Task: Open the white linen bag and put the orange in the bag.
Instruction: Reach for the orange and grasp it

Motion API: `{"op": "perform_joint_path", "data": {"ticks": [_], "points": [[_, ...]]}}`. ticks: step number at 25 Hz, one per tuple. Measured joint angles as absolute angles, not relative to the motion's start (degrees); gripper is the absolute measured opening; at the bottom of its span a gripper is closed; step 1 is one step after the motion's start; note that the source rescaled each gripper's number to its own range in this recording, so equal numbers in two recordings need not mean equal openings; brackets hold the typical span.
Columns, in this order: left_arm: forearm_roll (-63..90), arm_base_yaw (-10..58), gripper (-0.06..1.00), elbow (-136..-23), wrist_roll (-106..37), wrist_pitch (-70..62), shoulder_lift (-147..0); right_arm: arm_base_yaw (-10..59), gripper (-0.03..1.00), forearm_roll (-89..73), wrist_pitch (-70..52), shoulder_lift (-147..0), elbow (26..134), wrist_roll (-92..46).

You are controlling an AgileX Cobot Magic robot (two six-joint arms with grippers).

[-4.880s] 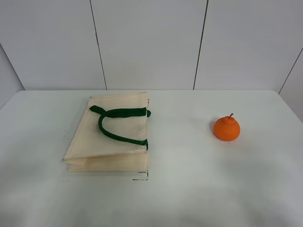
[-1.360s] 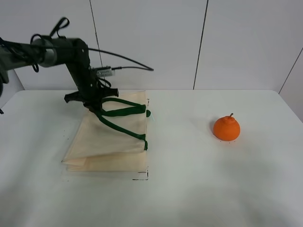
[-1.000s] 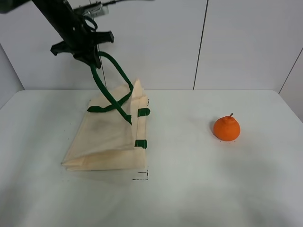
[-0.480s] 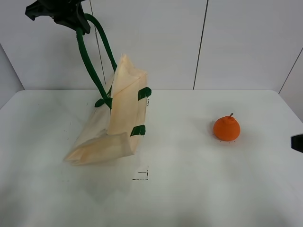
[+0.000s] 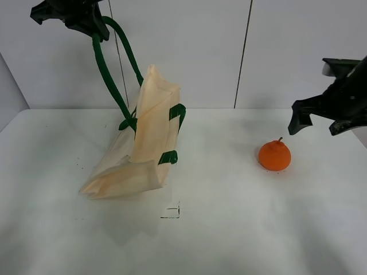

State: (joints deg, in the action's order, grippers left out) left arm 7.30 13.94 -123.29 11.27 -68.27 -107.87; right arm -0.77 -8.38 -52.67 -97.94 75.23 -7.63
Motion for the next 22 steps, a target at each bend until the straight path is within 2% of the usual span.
{"op": "perform_joint_path", "data": {"ticks": [6, 22], "points": [[7.30, 13.94, 0.00, -123.29, 11.25, -68.27, -107.87, 1.05, 1.00, -7.99, -55.90, -112.15, 86.70, -6.40], [7.30, 13.94, 0.00, -123.29, 11.19, -68.27, -107.87, 2.50, 1.00, -5.97, -48.47, -123.57, 87.29, -2.86]]}}
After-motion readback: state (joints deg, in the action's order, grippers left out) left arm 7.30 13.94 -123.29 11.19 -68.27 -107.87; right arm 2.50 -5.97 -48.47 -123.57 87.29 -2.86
